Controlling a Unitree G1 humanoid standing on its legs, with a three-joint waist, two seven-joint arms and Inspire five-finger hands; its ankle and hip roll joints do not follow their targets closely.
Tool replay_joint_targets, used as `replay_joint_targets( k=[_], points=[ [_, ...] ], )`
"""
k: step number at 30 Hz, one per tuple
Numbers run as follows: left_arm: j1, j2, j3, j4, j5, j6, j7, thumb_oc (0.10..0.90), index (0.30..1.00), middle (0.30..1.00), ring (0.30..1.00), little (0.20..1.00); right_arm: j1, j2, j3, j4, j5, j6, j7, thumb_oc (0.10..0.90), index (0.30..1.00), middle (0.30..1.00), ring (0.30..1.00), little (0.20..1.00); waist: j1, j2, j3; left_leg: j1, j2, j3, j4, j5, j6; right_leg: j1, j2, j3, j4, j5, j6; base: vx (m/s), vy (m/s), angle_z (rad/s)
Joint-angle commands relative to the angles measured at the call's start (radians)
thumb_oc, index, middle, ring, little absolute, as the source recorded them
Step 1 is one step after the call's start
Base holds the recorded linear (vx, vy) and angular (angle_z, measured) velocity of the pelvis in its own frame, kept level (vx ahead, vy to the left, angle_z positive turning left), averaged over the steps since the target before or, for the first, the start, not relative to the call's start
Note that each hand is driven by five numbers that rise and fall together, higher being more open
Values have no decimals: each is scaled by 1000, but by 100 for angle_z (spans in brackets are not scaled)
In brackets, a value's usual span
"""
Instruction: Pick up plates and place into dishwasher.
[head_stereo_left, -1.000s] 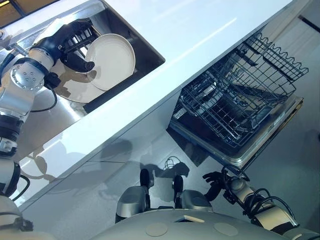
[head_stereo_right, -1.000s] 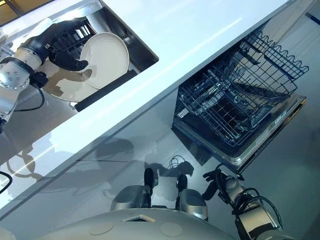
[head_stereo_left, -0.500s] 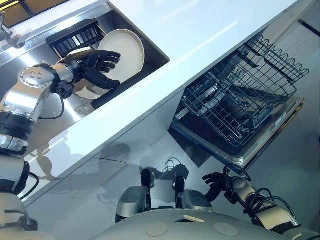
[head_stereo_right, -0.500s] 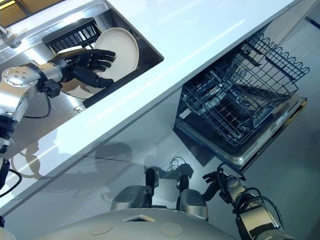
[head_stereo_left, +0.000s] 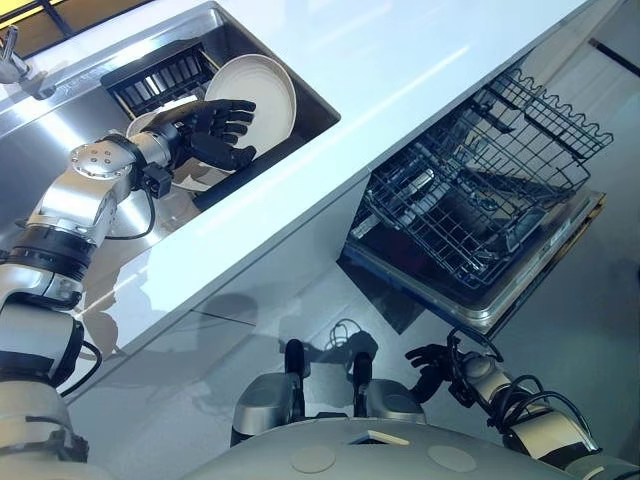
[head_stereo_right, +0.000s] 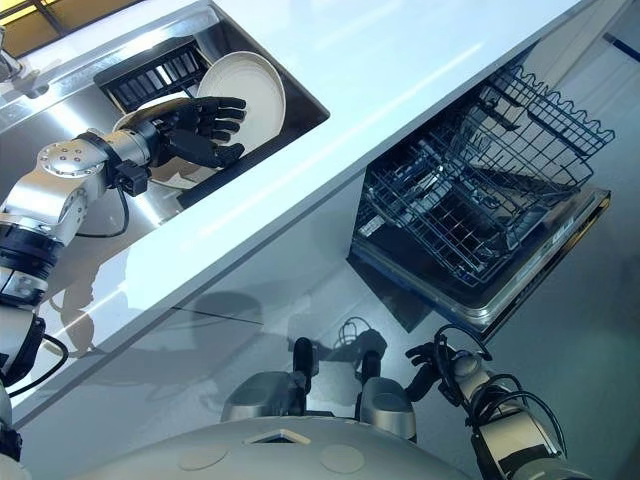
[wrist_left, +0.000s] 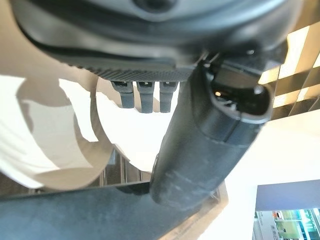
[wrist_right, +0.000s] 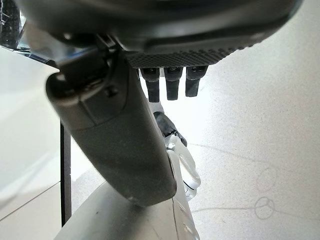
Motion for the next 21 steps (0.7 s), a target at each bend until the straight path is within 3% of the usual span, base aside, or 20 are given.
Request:
replay_joint_targets(
  k=[1, 13, 21],
  points=[
    [-119, -61, 42, -21, -36, -61, -58, 800, 900, 900, 900, 900, -10, -104, 2, 24, 10, -20, -8, 800, 900, 900, 900, 900, -28, 71, -94, -8, -68, -8, 125, -195, 41, -128, 44, 24, 117, -29, 70, 0, 0, 0],
    [-59, 23, 58, -87, -8, -98, -130, 800, 900, 900, 900, 900, 7, -118, -21, 25, 17, -39, -17, 800, 900, 900, 900, 900, -2, 92, -111, -3, -73, -28, 124, -197, 32, -94, 38, -11, 109, -62, 47, -8, -13, 5],
    [33, 122, 137, -172, 77, -124, -119, 800, 900, 900, 900, 900, 16, -133, -39, 36, 7, -58, -14, 800, 900, 900, 900, 900, 28, 103, -139, 9, -73, -49, 128, -202, 21, -52, 44, -47, 89, -89, 25, -2, -29, 11]
  ],
)
